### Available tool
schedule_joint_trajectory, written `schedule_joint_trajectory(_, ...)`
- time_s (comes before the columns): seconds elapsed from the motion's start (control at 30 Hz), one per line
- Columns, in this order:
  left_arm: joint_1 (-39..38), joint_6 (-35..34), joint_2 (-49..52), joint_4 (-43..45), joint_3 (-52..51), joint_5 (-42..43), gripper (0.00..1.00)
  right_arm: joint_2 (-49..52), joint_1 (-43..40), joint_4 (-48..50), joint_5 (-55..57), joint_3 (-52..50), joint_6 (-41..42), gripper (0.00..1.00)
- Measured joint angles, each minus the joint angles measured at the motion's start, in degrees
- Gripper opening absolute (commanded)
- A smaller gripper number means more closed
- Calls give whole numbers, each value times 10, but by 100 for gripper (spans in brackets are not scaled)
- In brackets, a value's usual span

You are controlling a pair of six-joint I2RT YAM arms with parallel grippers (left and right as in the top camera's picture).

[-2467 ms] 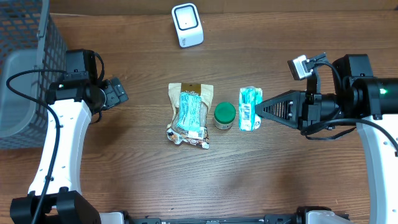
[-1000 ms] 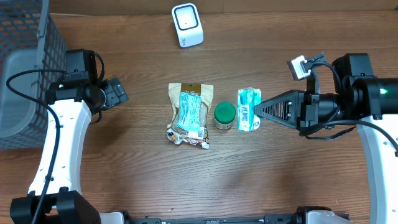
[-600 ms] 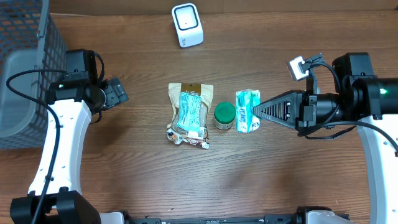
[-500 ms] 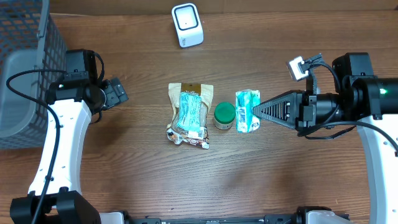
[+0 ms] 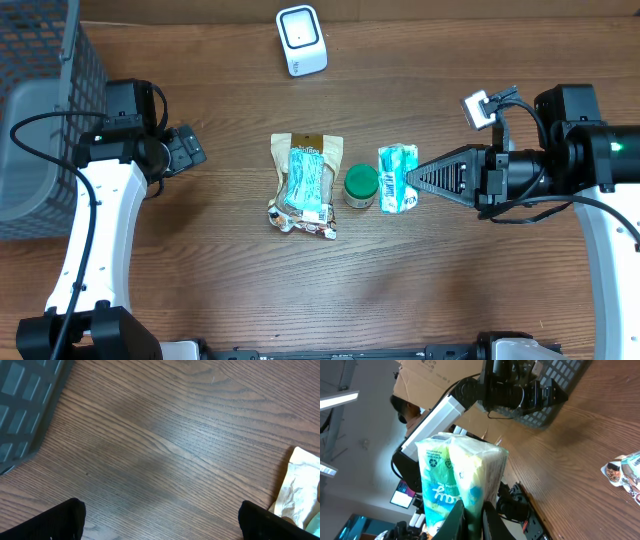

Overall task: Scan the item barcode
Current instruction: 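Hold the wipes pack and rotate it with the right gripper, then carry the wipes pack up to the white scanner window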

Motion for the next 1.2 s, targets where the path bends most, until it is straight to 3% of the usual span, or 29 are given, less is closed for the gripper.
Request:
schedule_joint_trajectory(0.33, 0, 0, 0, 0, 0, 0, 100, 0, 0, 40, 47, 0, 0, 8)
schedule_joint_trajectory(0.43, 0, 0, 0, 0, 0, 0, 100, 0, 0, 56, 69, 0, 0, 4)
schedule_joint_trajectory(1.2, 0, 0, 0, 0, 0, 0, 100, 0, 0, 116, 326, 0, 31, 4)
